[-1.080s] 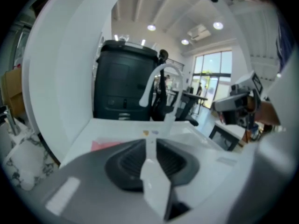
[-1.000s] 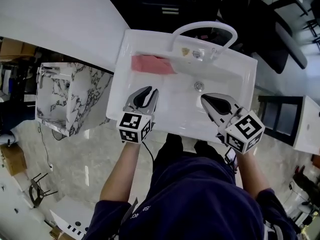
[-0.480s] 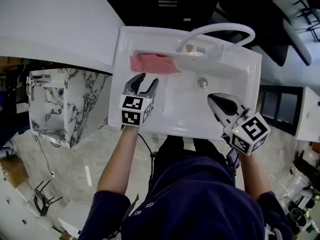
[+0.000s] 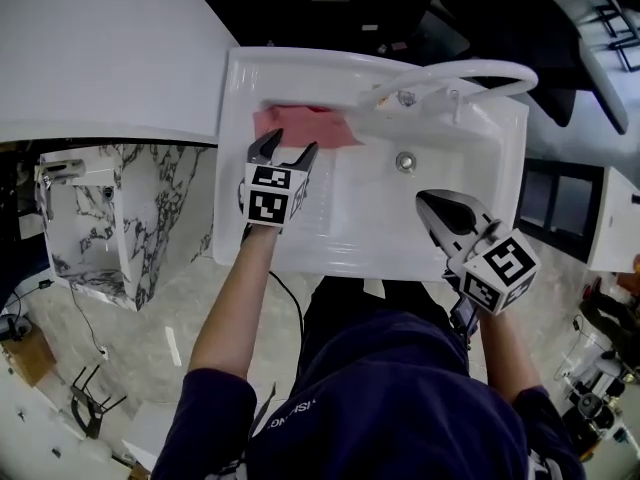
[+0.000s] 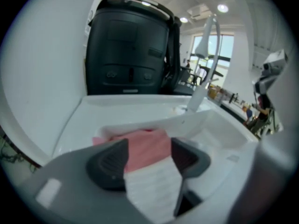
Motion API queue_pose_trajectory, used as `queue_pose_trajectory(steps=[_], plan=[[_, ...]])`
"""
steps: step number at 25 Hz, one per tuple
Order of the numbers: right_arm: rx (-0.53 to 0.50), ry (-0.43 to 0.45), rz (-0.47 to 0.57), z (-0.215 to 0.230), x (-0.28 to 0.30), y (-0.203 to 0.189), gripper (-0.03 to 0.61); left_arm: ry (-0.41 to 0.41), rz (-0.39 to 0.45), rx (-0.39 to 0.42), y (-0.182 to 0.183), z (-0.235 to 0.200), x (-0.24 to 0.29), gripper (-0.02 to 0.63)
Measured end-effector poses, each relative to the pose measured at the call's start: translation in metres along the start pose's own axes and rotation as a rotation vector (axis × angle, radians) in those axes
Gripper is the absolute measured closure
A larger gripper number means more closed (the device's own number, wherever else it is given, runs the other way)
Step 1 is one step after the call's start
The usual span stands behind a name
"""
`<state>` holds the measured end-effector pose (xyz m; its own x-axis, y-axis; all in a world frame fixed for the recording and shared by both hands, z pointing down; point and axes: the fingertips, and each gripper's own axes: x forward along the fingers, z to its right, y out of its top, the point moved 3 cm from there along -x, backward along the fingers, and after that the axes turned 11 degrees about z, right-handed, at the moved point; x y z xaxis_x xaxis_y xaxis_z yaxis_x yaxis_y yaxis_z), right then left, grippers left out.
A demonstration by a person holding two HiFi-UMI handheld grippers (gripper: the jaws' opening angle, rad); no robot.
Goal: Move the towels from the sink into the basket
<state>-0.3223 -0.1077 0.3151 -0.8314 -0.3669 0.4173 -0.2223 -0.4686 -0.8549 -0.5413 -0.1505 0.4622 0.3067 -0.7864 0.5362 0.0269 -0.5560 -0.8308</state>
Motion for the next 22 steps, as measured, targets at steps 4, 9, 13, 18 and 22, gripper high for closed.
queue_pose_trajectory(steps=[4, 9, 13, 18, 22], plan=[[0.013, -0.006, -0.012, 0.003, 0.008, -0.002, 0.572, -0.008, -0.045, 0.002, -0.005, -0.008, 0.016, 0.328], [0.028, -0.013, -0.023, 0.009, 0.015, -0.004, 0.572, -0.018, -0.11, 0.008, -0.013, -0.013, 0.033, 0.327], [0.038, -0.009, -0.023, 0.01, 0.02, -0.005, 0.572, -0.032, -0.162, 0.012, -0.021, -0.015, 0.044, 0.327], [0.048, -0.004, -0.021, 0.014, 0.024, -0.006, 0.572, -0.046, -0.213, 0.013, -0.029, -0.016, 0.053, 0.327], [0.051, -0.003, -0.018, 0.016, 0.025, -0.005, 0.572, -0.059, -0.237, 0.014, -0.033, -0.014, 0.054, 0.328]])
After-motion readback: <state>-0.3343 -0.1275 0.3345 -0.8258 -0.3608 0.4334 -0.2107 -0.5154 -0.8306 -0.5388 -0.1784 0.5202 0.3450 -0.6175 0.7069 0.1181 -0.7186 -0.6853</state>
